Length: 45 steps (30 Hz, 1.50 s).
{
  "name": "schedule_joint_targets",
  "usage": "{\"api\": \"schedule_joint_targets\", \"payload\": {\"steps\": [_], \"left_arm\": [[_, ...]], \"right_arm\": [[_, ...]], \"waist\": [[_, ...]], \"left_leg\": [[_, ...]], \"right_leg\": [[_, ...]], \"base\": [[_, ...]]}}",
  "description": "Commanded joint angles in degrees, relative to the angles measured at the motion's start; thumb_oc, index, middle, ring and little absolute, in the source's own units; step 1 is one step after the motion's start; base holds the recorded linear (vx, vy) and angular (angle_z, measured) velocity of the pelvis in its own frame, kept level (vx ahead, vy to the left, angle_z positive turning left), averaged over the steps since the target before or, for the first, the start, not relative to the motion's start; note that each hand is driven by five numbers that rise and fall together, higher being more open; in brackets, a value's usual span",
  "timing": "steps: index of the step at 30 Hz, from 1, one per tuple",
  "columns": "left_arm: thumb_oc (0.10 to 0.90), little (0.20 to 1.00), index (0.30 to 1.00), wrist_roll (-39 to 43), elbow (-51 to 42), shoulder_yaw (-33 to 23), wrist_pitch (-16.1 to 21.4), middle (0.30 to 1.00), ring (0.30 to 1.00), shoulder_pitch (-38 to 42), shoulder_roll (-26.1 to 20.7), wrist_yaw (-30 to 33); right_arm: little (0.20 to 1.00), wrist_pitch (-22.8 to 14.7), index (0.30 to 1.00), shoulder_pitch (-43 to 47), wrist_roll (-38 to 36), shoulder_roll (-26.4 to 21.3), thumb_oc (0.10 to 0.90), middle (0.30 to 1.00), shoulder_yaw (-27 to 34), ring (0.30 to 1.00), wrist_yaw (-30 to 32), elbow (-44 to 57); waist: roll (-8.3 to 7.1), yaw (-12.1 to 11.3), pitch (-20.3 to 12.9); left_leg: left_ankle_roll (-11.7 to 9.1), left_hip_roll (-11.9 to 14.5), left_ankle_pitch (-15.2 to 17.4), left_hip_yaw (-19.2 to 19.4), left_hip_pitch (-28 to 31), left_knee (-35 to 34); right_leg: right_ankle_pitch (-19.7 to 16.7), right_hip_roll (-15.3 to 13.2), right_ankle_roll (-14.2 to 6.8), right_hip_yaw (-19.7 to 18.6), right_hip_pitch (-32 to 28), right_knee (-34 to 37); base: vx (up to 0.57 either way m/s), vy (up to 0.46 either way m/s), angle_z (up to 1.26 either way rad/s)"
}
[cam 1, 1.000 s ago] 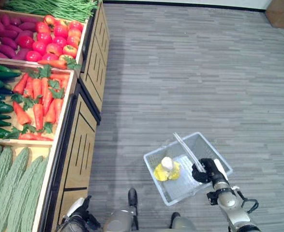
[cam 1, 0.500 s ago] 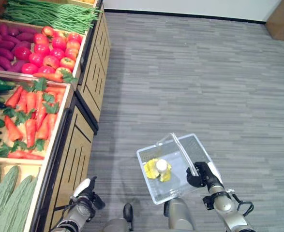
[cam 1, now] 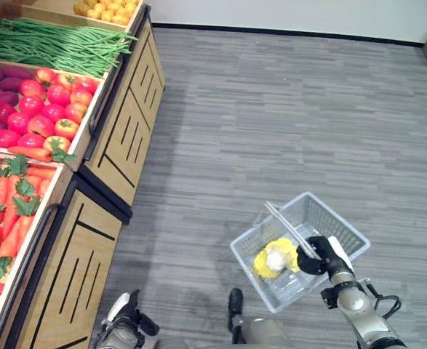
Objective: Get the vegetables into the basket
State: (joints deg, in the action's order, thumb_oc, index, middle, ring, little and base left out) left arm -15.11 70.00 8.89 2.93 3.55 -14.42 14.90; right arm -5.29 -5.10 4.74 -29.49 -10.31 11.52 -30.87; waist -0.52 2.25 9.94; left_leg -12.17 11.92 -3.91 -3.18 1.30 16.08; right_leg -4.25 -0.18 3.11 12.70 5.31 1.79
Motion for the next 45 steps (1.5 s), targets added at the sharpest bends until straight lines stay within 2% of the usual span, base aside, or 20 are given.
{"api": "schedule_joint_targets", "payload": {"steps": [1, 2, 3, 4, 6, 7, 11, 14, 17, 20, 23, 29, 30, 33, 36, 37, 39, 40, 43, 45], "left_arm": [[0.9, 1.0, 1.0, 0.7, -2.0, 2.3, 0.2, 1.0, 1.0, 0.2, -4.1, 2.2], [0.9, 1.0, 1.0, 0.5, -1.9, 2.5, 0.2, 1.0, 1.0, 0.1, -3.8, 2.0], [0.9, 1.0, 1.0, 0.5, -1.9, 2.5, 0.2, 1.0, 1.0, 0.1, -3.8, 2.1], [0.9, 1.0, 1.0, 0.2, -1.9, 2.7, 0.2, 1.0, 1.0, -0.1, -3.6, 1.9], [0.9, 1.0, 1.0, -2.0, -1.7, 3.6, 0.0, 1.0, 1.0, -1.7, -3.6, 0.6], [0.9, 1.0, 1.0, -2.0, -1.7, 3.6, 0.0, 1.0, 1.0, -1.8, -3.7, 0.6], [0.9, 1.0, 1.0, -4.8, -2.1, 4.6, -0.3, 1.0, 1.0, -3.3, -4.3, -0.8], [0.9, 1.0, 1.0, -5.0, -2.3, 4.6, -0.3, 1.0, 1.0, -3.4, -5.1, -1.0], [0.9, 1.0, 1.0, -1.6, -2.4, 2.4, -0.4, 1.0, 1.0, -2.7, -6.6, -0.6], [0.9, 1.0, 1.0, -1.0, -2.9, 1.7, -0.7, 1.0, 1.0, -2.8, -7.3, -0.5], [0.9, 1.0, 1.0, -0.5, -2.9, 1.7, -0.7, 1.0, 1.0, -2.8, -7.2, -0.6], [0.9, 1.0, 1.0, -0.8, -2.2, 2.4, -0.3, 1.0, 1.0, -2.5, -6.6, -0.7], [0.9, 1.0, 1.0, -0.5, -1.7, 2.2, -0.3, 1.0, 1.0, -2.0, -6.3, -0.5], [0.9, 1.0, 1.0, -0.2, -0.8, 1.9, -0.3, 1.0, 1.0, -1.2, -6.2, -0.4], [0.9, 1.0, 1.0, 0.1, -0.2, 1.6, -0.4, 1.0, 1.0, -1.7, -6.0, -0.3], [0.9, 1.0, 1.0, 0.9, -0.3, 1.3, -0.5, 1.0, 1.0, -2.1, -5.8, -0.4], [0.9, 1.0, 1.0, 1.1, -0.4, 1.4, -0.4, 1.0, 1.0, -2.5, -5.6, -0.5], [0.9, 1.0, 1.0, 0.9, -1.1, 2.1, -0.3, 1.0, 1.0, -2.7, -5.4, -0.5], [0.9, 1.0, 1.0, 1.1, -2.3, 2.9, -0.1, 1.0, 1.0, -2.9, -5.2, -0.4], [0.9, 1.0, 1.0, 0.8, -2.5, 3.5, -0.1, 1.0, 1.0, -2.9, -4.7, -0.6]], "right_arm": [[0.3, -6.3, 0.3, 0.1, 1.2, -0.9, 0.4, 0.3, 4.6, 0.3, 3.9, 8.0], [0.3, -6.4, 0.3, -0.2, 1.3, -0.9, 0.4, 0.3, 5.3, 0.3, 4.4, 8.2], [0.3, -6.4, 0.3, -0.2, 1.3, -0.9, 0.4, 0.3, 5.3, 0.3, 4.4, 8.2], [0.3, -6.3, 0.3, -0.4, 1.6, -1.0, 0.4, 0.3, 5.6, 0.3, 4.7, 8.4], [0.3, -5.7, 0.3, -0.4, 2.9, -0.7, 0.4, 0.3, 5.5, 0.3, 5.1, 7.8], [0.3, -5.7, 0.3, -0.4, 2.9, -0.6, 0.4, 0.3, 5.5, 0.3, 5.1, 7.8], [0.3, -4.7, 0.3, -0.3, 4.3, 0.5, 0.4, 0.3, 5.3, 0.3, 4.2, 8.1], [0.3, -4.5, 0.3, 1.0, 4.1, 1.5, 0.4, 0.3, 5.0, 0.3, 4.0, 7.6], [0.3, -4.2, 0.3, 4.0, 2.7, 3.3, 0.4, 0.3, 3.6, 0.3, 3.9, 5.6], [0.3, -4.1, 0.3, 5.2, 2.6, 3.4, 0.4, 0.3, 2.7, 0.3, 3.3, 5.6], [0.3, -4.1, 0.3, 5.1, 2.6, 3.2, 0.4, 0.3, 2.7, 0.3, 3.1, 6.4], [0.3, -4.2, 0.3, 5.5, 2.7, 3.0, 0.4, 0.3, 2.6, 0.3, 3.4, 6.9], [0.3, -4.1, 0.3, 6.0, 2.9, 2.9, 0.4, 0.3, 2.3, 0.3, 3.5, 7.3], [0.3, -4.0, 0.3, 6.3, 3.6, 2.7, 0.4, 0.3, 1.9, 0.3, 3.0, 8.1], [0.3, -4.0, 0.3, 6.3, 3.4, 2.7, 0.4, 0.3, 1.4, 0.3, 2.3, 7.4], [0.3, -4.2, 0.3, 6.3, 3.2, 2.1, 0.4, 0.3, 1.1, 0.3, 1.9, 7.4], [0.3, -4.3, 0.3, 6.1, 3.0, 1.5, 0.4, 0.3, 1.1, 0.3, 1.8, 7.5], [0.3, -4.6, 0.3, 6.3, 2.9, 0.3, 0.4, 0.3, 1.2, 0.3, 1.9, 7.8], [0.3, -4.7, 0.3, 6.8, 2.7, -0.7, 0.4, 0.3, 1.2, 0.3, 2.4, 6.8], [0.3, -4.7, 0.3, 6.4, 2.6, -1.5, 0.4, 0.3, 1.9, 0.3, 2.9, 6.8]], "waist": [[-1.95, -1.4, 0.3], [-2.06, -1.8, 0.7], [-2.1, -1.8, 0.7], [-1.81, -2.1, 0.8], [-0.88, -3.9, 0.7], [-0.91, -3.9, 0.7], [-1.73, -4.4, -0.5], [-3.05, -4.9, -0.2], [-4.83, -6.4, -0.2], [-4.47, -6.4, 0.7], [-3.32, -5.2, 1.3], [-2.88, -3.7, 2.3], [-3.03, -3.0, 2.7], [-3.74, -2.1, 2.4], [-4.37, -2.7, 1.4], [-4.11, -2.9, 0.6], [-3.74, -2.9, 0.3], [-3.45, -3.2, 0.0], [-2.91, -3.5, 0.0], [-2.64, -3.1, 0.2]], "left_leg": [[6.8, -4.0, -0.2, 6.6, -3.5, -5.3], [7.4, -4.7, 1.8, 8.7, -7.5, -9.0], [7.5, -4.7, 1.9, 8.7, -7.5, -9.0], [7.4, -4.6, 0.6, 10.3, -9.9, -11.2], [6.1, -2.3, -6.5, 13.6, -13.7, -17.0], [6.1, -2.3, -6.5, 13.6, -13.6, -17.0], [8.2, -4.4, -3.3, 15.6, -12.6, -15.2], [9.9, -6.0, -0.4, 16.1, -12.7, -12.0], [12.3, -8.6, 3.7, 15.2, -12.7, -9.0], [14.6, -10.2, 5.4, 14.0, -9.7, -10.3], [14.9, -10.4, 5.4, 12.1, -7.3, -12.3], [13.5, -10.2, 6.8, 9.1, -4.2, -13.5], [12.4, -10.0, 8.3, 6.8, -2.9, -12.5], [10.9, -9.4, 10.8, 2.3, -1.2, -10.6], [9.8, -8.4, 10.5, 0.3, 0.0, -10.5], [8.8, -6.4, 8.6, -1.6, 0.6, -10.8], [8.2, -5.4, 7.4, -3.0, 0.5, -11.1], [7.3, -3.7, 4.8, -4.2, 0.0, -11.9], [6.5, -2.0, 2.5, -4.1, -1.2, -12.7], [6.4, -0.6, 0.9, -1.1, -2.4, -13.3]], "right_leg": [[2.7, -5.6, -8.9, -0.4, 0.1, -4.9], [3.1, -6.9, -9.5, 0.8, -1.0, -4.2], [3.2, -7.0, -9.5, 0.8, -1.0, -4.2], [3.5, -7.4, -9.8, 1.3, -1.8, -3.7], [5.0, -7.3, -10.1, 1.5, -6.0, -3.3], [5.0, -7.3, -10.1, 1.5, -6.0, -3.3], [6.0, -9.9, -11.4, 0.9, -7.2, -5.9], [4.1, -11.8, -12.5, -0.4, -6.7, -8.2], [-1.1, -13.7, -13.9, -2.0, -5.6, -12.1], [-3.5, -12.3, -13.7, -3.3, -0.7, -24.1], [-2.2, -9.6, -12.5, -5.2, 4.7, -24.5], [-1.2, -10.8, -12.6, -6.6, 7.2, -13.7], [-3.8, -12.4, -13.6, -10.0, 8.4, -8.3], [-7.0, -14.1, -15.3, -14.6, 9.5, -4.3], [-4.7, -12.6, -14.8, -12.5, 7.5, -5.5], [-3.4, -10.6, -13.8, -11.5, 6.7, -6.2], [-2.6, -9.7, -13.1, -10.1, 5.9, -6.1], [-1.4, -8.4, -12.2, -8.1, 5.3, -6.2], [-0.1, -7.8, -11.4, -5.8, 4.7, -6.3], [0.6, -7.8, -10.9, -3.7, 3.7, -5.7]], "base": [[0.11, 0.028, 0.94], [0.08, 0.033, 0.99], [0.1, 0.067, 0.97], [0.16, 0.131, 0.46], [0.41, 0.3, 0.46], [0.35, 0.263, 0.01], [0.23, 0.264, -0.38], [0.18, 0.255, -0.07], [0.27, 0.312, 0.12], [0.23, 0.262, 0.13], [0.18, 0.102, 0.26], [0.22, -0.081, 0.57], [0.29, -0.2, 0.66], [0.43, -0.33, 0.78], [0.29, -0.321, 1.12], [0.33, -0.468, 0.47], [0.19, -0.344, 0.41], [0.09, -0.236, 0.58], [0.08, -0.265, 0.44], [0.03, -0.163, 0.58]]}}
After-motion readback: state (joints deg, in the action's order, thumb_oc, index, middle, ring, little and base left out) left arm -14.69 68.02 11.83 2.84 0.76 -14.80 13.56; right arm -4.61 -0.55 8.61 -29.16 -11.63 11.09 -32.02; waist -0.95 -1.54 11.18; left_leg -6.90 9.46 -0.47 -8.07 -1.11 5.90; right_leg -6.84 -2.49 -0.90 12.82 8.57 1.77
